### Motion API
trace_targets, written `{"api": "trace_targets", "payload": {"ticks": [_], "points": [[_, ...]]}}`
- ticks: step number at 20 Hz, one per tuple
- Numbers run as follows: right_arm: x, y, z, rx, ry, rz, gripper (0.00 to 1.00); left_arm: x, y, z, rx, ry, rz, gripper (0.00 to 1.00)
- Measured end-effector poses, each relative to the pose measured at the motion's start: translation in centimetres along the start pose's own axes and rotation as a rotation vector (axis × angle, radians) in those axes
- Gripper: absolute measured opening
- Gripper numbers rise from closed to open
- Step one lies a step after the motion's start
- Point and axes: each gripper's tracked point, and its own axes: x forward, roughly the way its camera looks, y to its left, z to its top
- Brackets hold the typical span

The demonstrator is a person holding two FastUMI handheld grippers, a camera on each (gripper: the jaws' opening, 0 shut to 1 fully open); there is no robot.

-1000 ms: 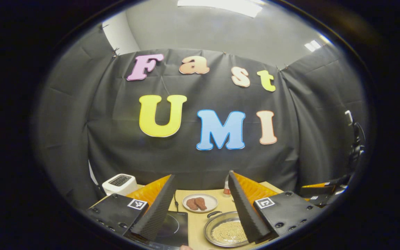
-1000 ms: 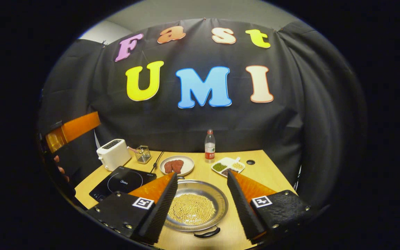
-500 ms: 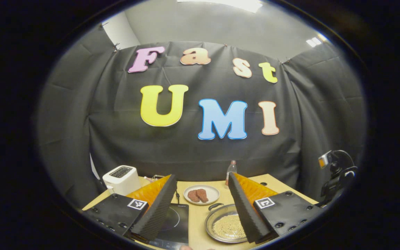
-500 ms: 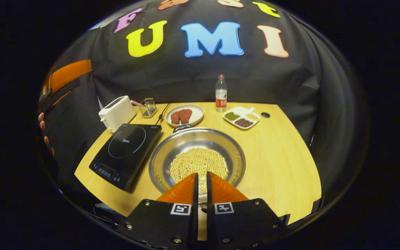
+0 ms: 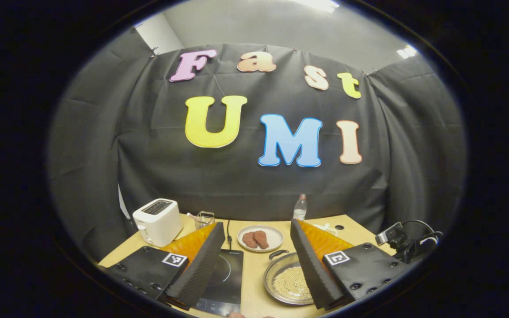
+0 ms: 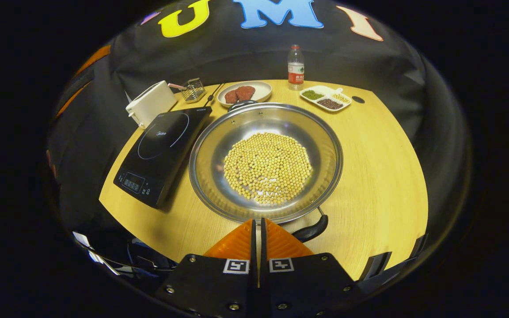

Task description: First push the handle of the pot to place it horizontally, then grasp the pot with both hands and set it on the induction cooktop.

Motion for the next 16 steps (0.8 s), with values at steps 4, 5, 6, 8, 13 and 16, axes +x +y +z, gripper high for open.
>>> {"api": "trace_targets", "payload": {"ticks": [4, 5, 6, 8, 13, 16], "points": [[1.1, 0.5, -1.3, 0.023, 0.071, 0.012, 0.02, 0.1, 0.5, -0.2, 0.005, 0.014, 0.011, 0.95], [1.3, 0.5, -1.5, 0.029, 0.083, 0.014, 0.02, 0.1, 0.6, -0.4, 0.006, 0.016, 0.017, 0.95], [1.6, 0.3, -1.8, 0.028, 0.092, 0.008, 0.02, 0.0, 0.9, -0.4, 0.006, 0.018, 0.022, 0.95], [2.1, -0.2, -2.2, 0.030, 0.100, -0.011, 0.02, 0.0, 1.3, -0.7, 0.003, 0.025, 0.031, 0.96], [3.3, -1.1, -2.6, 0.055, 0.094, -0.034, 0.01, -0.2, 1.3, -0.7, -0.016, 0.024, 0.037, 0.96], [3.3, -2.6, -2.5, 0.074, 0.077, -0.064, 0.01, 0.0, 0.7, -0.7, -0.010, 0.024, 0.024, 0.95]]}}
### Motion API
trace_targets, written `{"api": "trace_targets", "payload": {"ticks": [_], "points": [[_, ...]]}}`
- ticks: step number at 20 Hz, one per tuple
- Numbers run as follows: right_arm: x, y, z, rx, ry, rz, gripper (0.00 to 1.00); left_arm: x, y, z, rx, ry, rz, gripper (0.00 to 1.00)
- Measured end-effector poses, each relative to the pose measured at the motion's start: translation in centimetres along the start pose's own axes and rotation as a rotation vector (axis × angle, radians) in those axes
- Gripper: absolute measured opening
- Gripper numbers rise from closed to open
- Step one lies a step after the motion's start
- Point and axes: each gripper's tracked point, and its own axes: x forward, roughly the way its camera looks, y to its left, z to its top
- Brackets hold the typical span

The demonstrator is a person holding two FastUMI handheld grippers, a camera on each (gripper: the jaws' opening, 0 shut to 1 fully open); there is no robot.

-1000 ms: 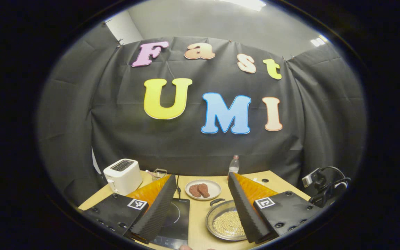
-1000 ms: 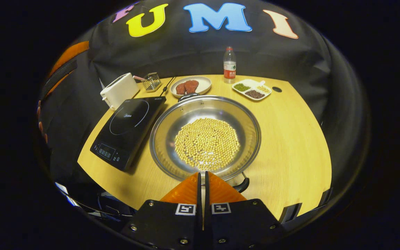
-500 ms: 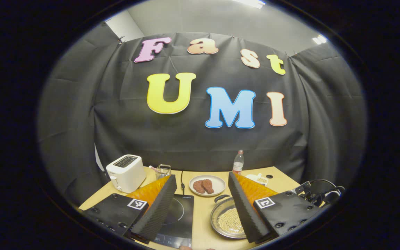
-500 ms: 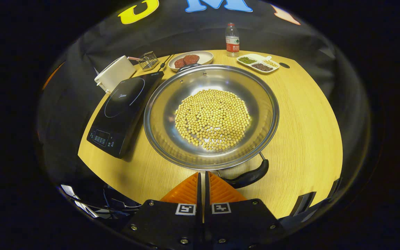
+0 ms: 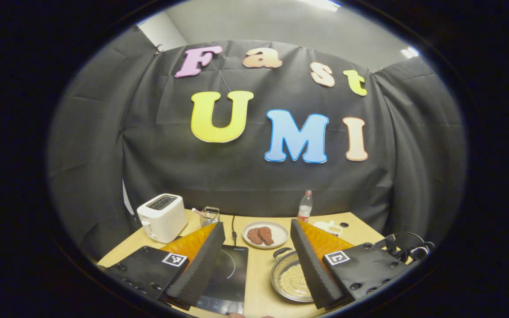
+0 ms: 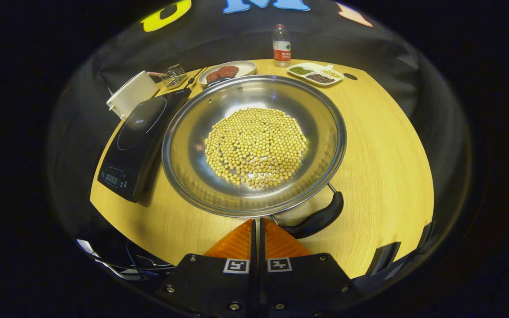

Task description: First push the handle of the pot to place it horizontally, then grasp the pot with both hands and set it on the induction cooktop.

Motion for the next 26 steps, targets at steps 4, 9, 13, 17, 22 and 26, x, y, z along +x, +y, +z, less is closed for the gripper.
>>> {"api": "trace_targets", "payload": {"ticks": [4, 9, 13, 17, 22, 26], "points": [[-0.1, -2.3, 0.5, 0.053, -0.013, -0.042, 0.01, 0.2, -0.8, 0.0, 0.017, 0.003, -0.015, 0.95], [-0.1, -5.3, 1.4, 0.093, -0.024, -0.087, 0.01, 0.4, -1.6, 0.1, 0.021, 0.003, -0.030, 0.95], [-0.2, -7.8, 2.6, 0.140, -0.032, -0.120, 0.01, 0.5, -2.2, 0.1, 0.019, 0.008, -0.037, 0.97], [-0.2, -10.2, 3.7, 0.140, -0.045, -0.157, 0.01, 1.0, -2.5, 0.2, 0.024, 0.010, -0.042, 0.95], [0.2, -12.1, 5.5, 0.145, -0.054, -0.180, 0.01, 1.5, -2.5, -0.2, 0.024, 0.022, -0.040, 0.95], [0.7, -13.3, 6.8, 0.131, -0.061, -0.196, 0.01, 1.7, -2.2, -0.3, 0.025, 0.031, -0.032, 0.95]]}}
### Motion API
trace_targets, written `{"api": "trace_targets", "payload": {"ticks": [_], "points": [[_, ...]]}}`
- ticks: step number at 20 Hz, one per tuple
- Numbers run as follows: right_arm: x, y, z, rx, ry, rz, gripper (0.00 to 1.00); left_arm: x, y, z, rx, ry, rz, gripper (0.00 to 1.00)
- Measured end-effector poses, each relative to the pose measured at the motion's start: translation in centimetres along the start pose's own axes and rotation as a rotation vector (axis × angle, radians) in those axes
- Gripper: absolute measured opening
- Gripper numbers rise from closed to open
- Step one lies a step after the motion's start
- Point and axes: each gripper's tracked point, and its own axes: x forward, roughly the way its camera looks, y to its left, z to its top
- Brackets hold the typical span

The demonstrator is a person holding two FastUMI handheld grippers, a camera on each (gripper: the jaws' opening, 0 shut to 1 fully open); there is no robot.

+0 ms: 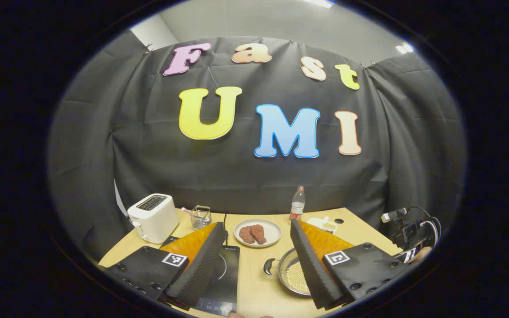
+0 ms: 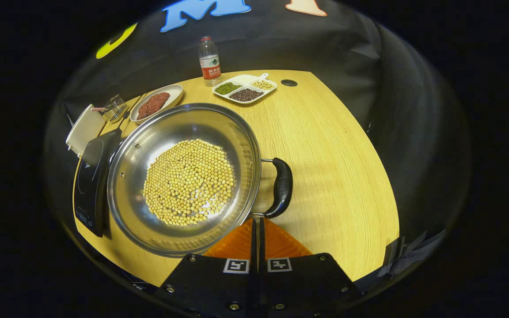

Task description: First push the handle of the pot to place it horizontally, then grasp the pot with both hands and set it on the induction cooktop.

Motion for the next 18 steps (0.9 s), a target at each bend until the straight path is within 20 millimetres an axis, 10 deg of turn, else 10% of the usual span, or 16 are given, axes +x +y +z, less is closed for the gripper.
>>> {"api": "trace_targets", "payload": {"ticks": [12, 18], "points": [[1.5, -1.3, 2.9, -0.017, -0.022, -0.025, 0.01, 1.0, -1.4, -0.7, 0.009, 0.023, -0.019, 0.95], [-1.5, -1.5, 3.7, 0.037, -0.085, -0.044, 0.01, 0.9, -1.5, -1.2, 0.011, 0.030, -0.056, 0.95]]}}
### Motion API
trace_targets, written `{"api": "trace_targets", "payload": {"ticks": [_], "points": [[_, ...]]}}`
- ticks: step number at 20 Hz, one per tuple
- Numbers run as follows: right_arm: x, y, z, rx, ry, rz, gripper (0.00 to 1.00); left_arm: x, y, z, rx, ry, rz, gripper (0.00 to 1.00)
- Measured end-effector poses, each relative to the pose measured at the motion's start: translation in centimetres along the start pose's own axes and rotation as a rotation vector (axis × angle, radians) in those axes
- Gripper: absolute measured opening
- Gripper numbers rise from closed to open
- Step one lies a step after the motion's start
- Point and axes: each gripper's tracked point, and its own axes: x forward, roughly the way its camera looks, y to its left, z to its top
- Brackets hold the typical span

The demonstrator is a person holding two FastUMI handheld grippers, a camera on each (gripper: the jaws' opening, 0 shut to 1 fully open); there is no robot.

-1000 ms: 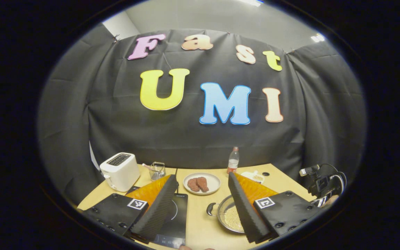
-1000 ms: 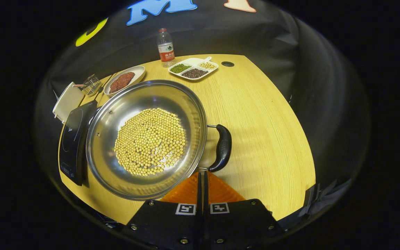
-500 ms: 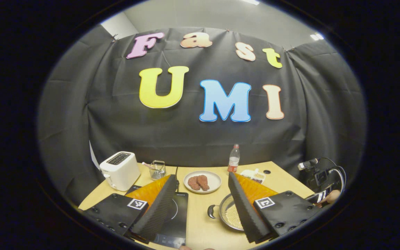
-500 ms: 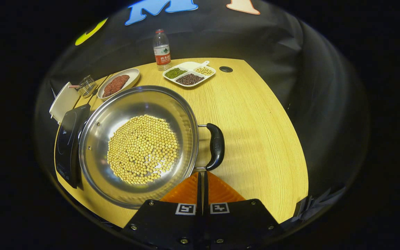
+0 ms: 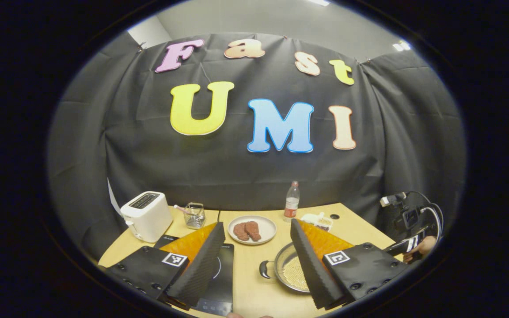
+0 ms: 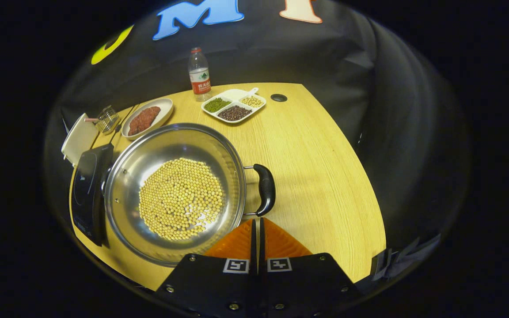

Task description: First push the handle of the pot to place it horizontally, then grasp the pot with both hands and set it on the induction cooktop.

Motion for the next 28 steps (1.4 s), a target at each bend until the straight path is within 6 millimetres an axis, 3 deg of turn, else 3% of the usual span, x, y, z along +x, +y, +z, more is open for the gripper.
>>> {"api": "trace_targets", "payload": {"ticks": [2, 4, 7, 11, 14, 17, 23, 28], "points": [[-1.4, 0.1, 0.5, 0.022, -0.042, -0.006, 0.01, 0.1, -0.3, -0.9, -0.013, 0.025, -0.038, 0.99], [-3.0, 0.9, 1.0, 0.050, -0.086, 0.014, 0.02, -0.3, -0.2, -1.7, -0.025, 0.043, -0.068, 0.95], [-3.7, 1.0, 1.4, 0.066, -0.140, 0.018, 0.33, -0.3, -0.2, -2.7, -0.026, 0.062, -0.103, 0.97], [-4.5, 1.2, 1.4, 0.063, -0.152, 0.034, 0.48, 0.9, -1.0, -5.5, -0.019, 0.144, -0.140, 0.97], [-3.7, 1.3, 1.9, 0.046, -0.156, 0.054, 0.63, 2.8, -1.9, -7.9, -0.002, 0.208, -0.151, 0.97], [-2.3, 1.1, 2.3, 0.035, -0.146, 0.068, 0.86, 5.6, -2.6, -11.3, 0.007, 0.287, -0.140, 0.99], [0.7, 0.4, 3.3, 0.017, -0.138, 0.072, 0.88, 10.2, -2.9, -17.2, 0.026, 0.436, -0.093, 0.98], [4.1, 0.1, 3.1, 0.008, -0.075, 0.071, 0.88, 12.4, -3.0, -21.9, 0.029, 0.564, -0.059, 0.98]]}}
